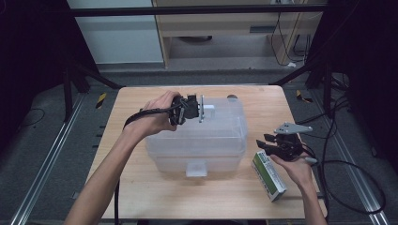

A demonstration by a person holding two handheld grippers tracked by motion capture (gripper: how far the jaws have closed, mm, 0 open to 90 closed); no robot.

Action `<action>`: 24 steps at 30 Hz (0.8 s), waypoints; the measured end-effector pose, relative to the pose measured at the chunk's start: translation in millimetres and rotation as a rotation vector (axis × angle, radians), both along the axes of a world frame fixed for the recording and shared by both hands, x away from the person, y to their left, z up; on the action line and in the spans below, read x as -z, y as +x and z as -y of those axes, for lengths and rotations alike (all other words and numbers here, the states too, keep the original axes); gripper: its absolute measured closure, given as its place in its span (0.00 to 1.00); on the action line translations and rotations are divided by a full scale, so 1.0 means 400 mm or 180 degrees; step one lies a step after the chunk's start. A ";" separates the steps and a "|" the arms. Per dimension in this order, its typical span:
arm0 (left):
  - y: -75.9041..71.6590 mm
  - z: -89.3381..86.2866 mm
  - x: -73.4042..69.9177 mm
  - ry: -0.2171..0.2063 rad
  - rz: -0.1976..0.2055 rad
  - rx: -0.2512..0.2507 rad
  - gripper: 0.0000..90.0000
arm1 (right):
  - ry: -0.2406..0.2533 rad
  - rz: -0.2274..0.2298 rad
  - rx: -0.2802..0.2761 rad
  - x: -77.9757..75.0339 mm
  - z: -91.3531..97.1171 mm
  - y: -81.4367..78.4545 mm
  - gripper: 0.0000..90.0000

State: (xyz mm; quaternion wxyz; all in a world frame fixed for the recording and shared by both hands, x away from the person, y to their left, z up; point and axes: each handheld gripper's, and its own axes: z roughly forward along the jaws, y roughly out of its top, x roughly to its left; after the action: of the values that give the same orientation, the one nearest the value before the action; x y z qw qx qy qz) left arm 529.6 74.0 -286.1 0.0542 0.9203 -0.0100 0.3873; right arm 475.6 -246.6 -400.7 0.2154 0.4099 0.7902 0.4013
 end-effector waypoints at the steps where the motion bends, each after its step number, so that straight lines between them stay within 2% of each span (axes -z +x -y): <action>1: 0.000 0.000 0.000 0.0002 0.0003 -0.0001 0.83 | 0.0008 -0.0006 -0.0012 -0.001 0.000 0.000 0.66; 24: 0.017 0.002 -0.012 -0.0022 0.0040 -0.0046 0.82 | 0.0050 -0.0184 -0.0226 -0.004 -0.020 -0.006 0.85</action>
State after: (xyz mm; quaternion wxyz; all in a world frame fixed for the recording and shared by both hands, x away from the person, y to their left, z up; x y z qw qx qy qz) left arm 536.3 73.3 -281.1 0.0545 0.9177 -0.0024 0.3936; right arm 473.1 -238.5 -399.2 0.1748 0.3948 0.8070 0.4028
